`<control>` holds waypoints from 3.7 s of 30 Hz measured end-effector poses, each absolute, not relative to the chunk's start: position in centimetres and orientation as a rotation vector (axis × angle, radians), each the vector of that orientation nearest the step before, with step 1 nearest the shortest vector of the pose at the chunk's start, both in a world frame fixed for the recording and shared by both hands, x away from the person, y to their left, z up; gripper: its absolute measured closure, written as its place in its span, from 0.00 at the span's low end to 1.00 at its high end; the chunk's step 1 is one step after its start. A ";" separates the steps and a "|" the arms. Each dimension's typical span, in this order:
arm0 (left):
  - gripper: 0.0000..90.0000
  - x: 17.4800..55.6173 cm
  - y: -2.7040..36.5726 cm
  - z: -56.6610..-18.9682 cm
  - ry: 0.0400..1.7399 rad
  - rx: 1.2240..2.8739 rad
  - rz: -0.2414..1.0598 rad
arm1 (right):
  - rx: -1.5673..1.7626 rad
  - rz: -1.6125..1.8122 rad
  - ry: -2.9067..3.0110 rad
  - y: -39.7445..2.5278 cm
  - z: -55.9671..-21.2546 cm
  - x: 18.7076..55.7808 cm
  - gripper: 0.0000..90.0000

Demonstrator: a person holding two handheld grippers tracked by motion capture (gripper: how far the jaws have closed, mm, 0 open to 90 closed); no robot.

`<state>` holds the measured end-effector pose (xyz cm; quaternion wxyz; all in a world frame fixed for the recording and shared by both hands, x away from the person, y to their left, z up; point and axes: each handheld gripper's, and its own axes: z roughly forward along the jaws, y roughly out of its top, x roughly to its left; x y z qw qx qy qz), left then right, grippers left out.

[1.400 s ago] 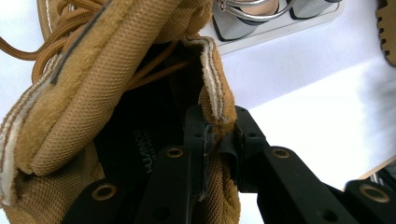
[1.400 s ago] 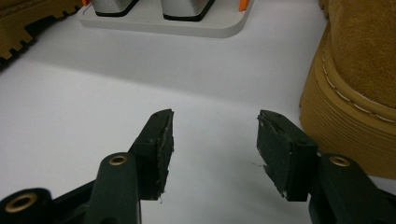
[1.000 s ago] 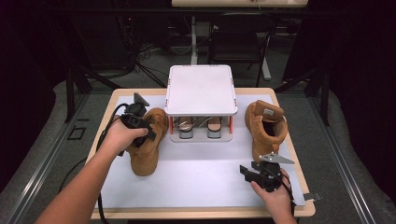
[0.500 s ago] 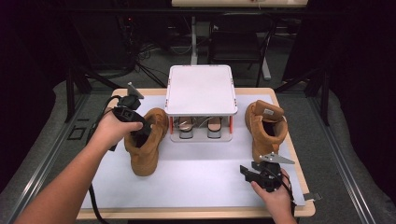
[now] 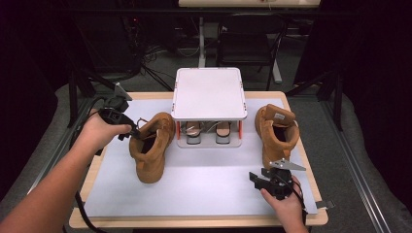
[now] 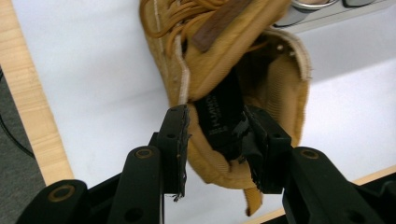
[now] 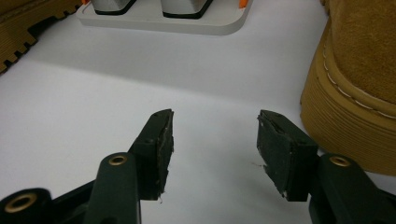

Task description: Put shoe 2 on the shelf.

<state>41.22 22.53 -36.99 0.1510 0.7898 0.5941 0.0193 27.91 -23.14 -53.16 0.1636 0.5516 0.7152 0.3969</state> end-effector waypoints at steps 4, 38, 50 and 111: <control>0.69 41.4 22.9 -37.6 1.723 2.264 0.054 | 1.572 1.136 2.036 -23.0 -53.2 27.9 0.51; 0.72 42.8 21.8 -44.9 1.788 2.368 -0.024 | 1.570 1.140 2.039 -23.0 -53.3 27.9 0.51; 0.89 42.4 21.2 -45.1 1.809 2.425 0.040 | 1.565 1.139 2.047 -23.0 -53.4 27.9 0.51; 0.83 39.4 20.8 -45.6 1.728 2.485 -0.033 | 1.684 0.516 2.451 -24.1 -39.6 35.0 0.65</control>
